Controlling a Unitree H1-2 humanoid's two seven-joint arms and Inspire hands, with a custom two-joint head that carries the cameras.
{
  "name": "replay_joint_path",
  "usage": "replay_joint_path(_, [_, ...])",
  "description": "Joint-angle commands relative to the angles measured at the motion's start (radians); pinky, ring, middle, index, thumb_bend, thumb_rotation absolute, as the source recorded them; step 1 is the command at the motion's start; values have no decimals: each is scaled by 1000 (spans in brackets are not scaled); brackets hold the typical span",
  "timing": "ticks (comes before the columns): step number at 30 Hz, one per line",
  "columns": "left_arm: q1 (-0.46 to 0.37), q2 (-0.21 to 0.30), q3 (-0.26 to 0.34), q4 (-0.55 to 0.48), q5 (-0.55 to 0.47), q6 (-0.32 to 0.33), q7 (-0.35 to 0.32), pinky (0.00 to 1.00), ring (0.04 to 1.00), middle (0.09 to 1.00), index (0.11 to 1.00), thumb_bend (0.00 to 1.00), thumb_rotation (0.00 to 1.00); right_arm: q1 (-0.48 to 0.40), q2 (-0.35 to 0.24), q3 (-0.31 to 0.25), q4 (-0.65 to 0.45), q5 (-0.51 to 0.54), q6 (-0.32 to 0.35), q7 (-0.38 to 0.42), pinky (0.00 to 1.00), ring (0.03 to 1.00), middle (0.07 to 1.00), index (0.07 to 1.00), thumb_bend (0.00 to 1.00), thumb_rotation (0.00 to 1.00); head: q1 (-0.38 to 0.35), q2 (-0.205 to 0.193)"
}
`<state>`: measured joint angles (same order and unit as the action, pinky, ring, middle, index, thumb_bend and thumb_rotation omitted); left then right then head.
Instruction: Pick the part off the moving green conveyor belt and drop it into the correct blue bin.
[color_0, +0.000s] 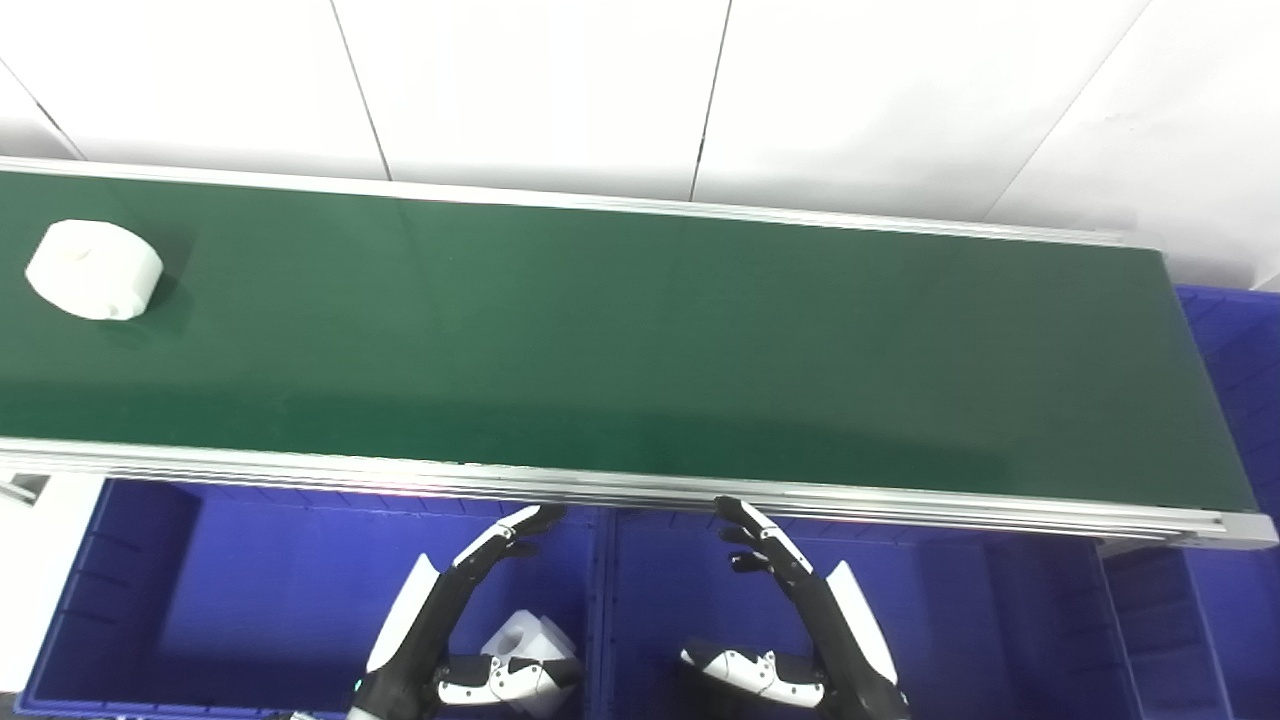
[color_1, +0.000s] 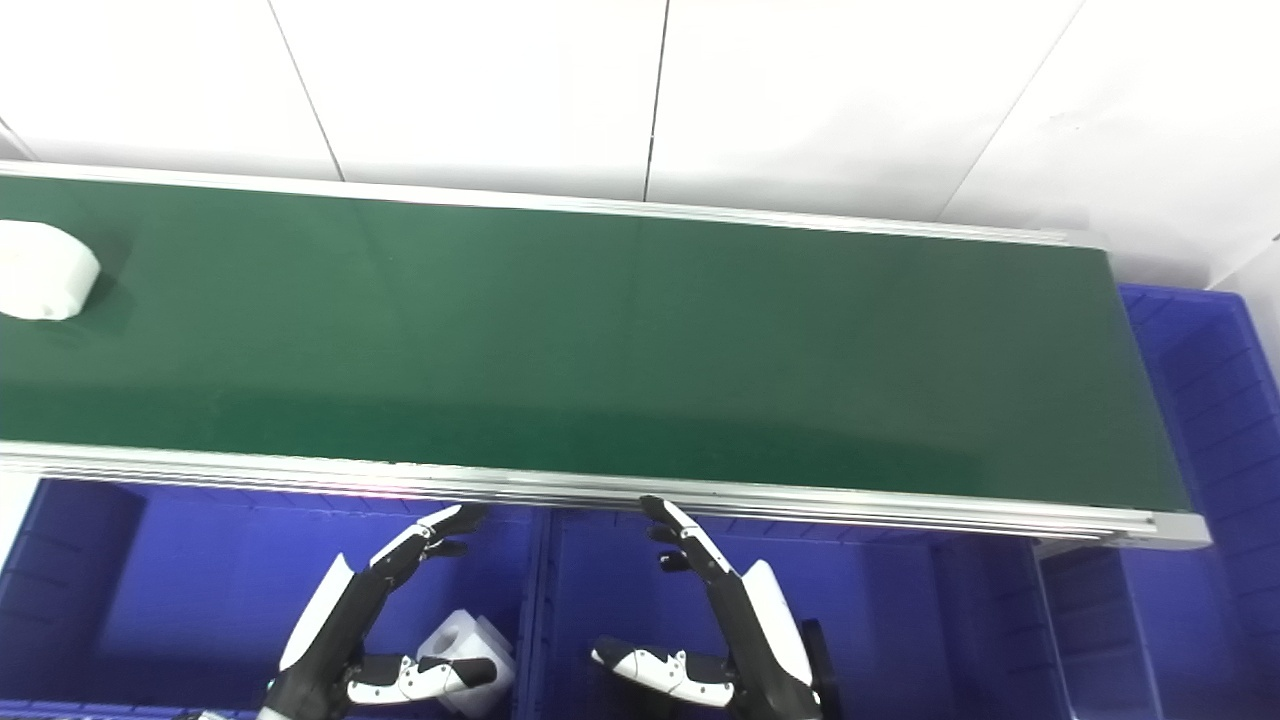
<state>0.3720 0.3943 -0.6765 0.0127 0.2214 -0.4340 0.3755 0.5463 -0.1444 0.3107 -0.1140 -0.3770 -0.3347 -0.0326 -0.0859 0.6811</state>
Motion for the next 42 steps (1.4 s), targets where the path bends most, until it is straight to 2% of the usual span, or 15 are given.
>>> replay_joint_path(1, [-1, -1, 8, -20, 4, -36, 0, 760, 838, 867, 829, 733, 422, 3, 4, 6, -17, 9, -61, -3, 750, 850, 899, 905, 706, 456, 2, -1])
replay_joint_path(20, [-11, 5, 2, -14, -1, -36, 3, 776, 846, 874, 834, 716, 389, -5, 11, 1, 0, -5, -78, -13, 752, 849, 894, 902, 706, 461, 4, -10])
replay_joint_path(26, [-13, 6, 0, -9, 7, -36, 13, 767, 840, 870, 831, 722, 411, -9, 10, 1, 5, -1, -83, -12, 755, 848, 892, 902, 710, 455, 23, -15])
replay_joint_path(35, [0, 1, 9, -18, -1, -36, 10, 732, 817, 855, 821, 743, 417, -16, 14, -1, 26, -6, -99, -19, 771, 855, 895, 908, 698, 448, 128, -52])
replay_joint_path(39, [21, 9, 19, -65, -42, -36, 23, 681, 778, 829, 791, 757, 414, -26, 19, -1, 50, -12, -115, -28, 761, 850, 890, 907, 699, 463, 170, -60])
replay_joint_path(42, [44, 16, 49, -113, -74, -36, 1, 668, 757, 807, 775, 764, 411, -31, 24, 1, 60, -21, -118, -35, 762, 849, 889, 908, 699, 478, 186, -70])
